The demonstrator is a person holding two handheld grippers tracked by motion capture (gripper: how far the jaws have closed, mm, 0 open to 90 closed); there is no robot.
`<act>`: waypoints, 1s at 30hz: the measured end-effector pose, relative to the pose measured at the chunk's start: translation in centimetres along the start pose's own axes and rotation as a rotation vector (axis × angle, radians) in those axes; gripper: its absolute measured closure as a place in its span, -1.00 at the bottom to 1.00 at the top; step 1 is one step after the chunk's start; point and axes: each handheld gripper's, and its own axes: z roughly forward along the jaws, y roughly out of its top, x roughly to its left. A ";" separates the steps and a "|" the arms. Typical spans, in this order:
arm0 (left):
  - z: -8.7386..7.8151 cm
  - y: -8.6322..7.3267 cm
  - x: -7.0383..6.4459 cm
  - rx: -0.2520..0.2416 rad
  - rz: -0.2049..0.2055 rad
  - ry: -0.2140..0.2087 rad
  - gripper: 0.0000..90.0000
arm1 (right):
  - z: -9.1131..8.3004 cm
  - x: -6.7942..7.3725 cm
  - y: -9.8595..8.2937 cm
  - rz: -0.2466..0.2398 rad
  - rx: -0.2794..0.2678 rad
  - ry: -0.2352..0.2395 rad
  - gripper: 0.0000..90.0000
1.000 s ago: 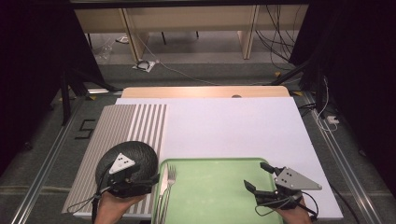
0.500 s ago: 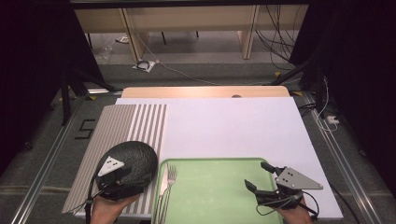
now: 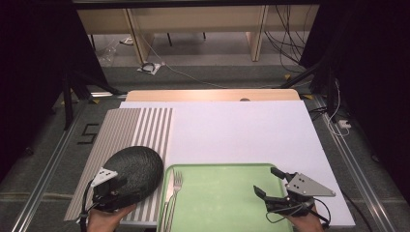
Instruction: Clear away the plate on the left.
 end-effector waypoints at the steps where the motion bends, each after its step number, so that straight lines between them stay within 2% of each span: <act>1: -0.1 -0.1 0.2 0.000 -0.008 0.007 -0.63 | 0.0 0.0 0.0 -0.002 0.000 0.000 -0.55; 17: -1.6 -1.8 2.6 -0.006 -0.125 0.106 -0.63 | 0.1 0.3 0.1 -0.010 0.003 -0.004 -0.55; 21: -1.9 -2.1 3.1 -0.013 -0.155 0.112 -0.63 | 0.0 0.3 0.1 -0.010 0.007 -0.005 -0.55; 30: -2.5 -3.0 3.9 -0.016 -0.215 0.161 -0.63 | 0.1 0.4 0.1 -0.010 0.007 -0.004 -0.55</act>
